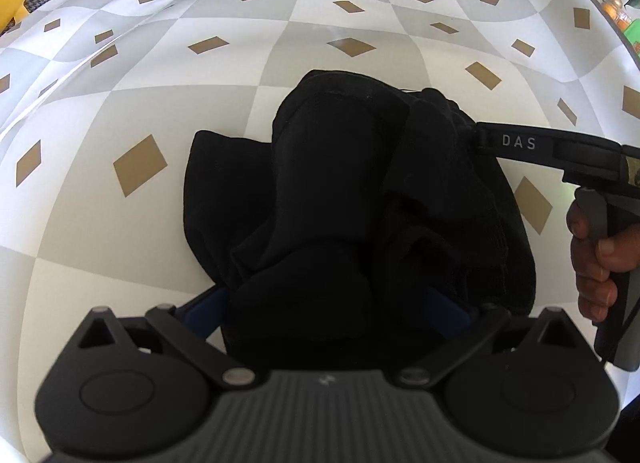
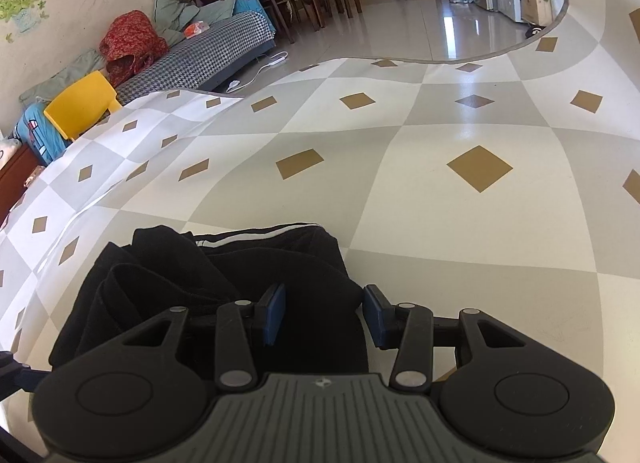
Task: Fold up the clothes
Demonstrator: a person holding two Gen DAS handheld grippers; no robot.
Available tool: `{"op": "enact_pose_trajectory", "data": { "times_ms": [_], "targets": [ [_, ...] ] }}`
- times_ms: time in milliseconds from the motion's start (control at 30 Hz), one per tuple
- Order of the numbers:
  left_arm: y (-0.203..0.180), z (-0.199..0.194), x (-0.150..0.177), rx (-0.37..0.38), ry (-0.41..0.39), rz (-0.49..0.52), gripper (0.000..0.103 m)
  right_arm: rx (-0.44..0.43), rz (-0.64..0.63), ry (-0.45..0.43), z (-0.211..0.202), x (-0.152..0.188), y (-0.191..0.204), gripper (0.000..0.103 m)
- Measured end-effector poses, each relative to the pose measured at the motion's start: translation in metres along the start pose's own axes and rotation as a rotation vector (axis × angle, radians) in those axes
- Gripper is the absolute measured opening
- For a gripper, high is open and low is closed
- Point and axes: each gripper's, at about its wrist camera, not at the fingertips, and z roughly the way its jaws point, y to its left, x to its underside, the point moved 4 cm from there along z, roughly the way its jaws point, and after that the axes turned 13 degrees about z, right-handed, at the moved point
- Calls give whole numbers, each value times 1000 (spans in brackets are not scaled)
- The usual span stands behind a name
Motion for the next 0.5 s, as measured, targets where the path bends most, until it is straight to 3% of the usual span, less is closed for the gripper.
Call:
{"op": "enact_pose_trajectory", "data": {
  "times_ms": [167, 500],
  "targets": [
    [-2, 9, -5, -6, 13, -10, 103, 25, -78, 21, 0, 6, 5, 41],
    [-12, 22, -21, -1, -13, -10, 103, -12, -60, 86, -15, 16, -3, 34]
  ]
}}
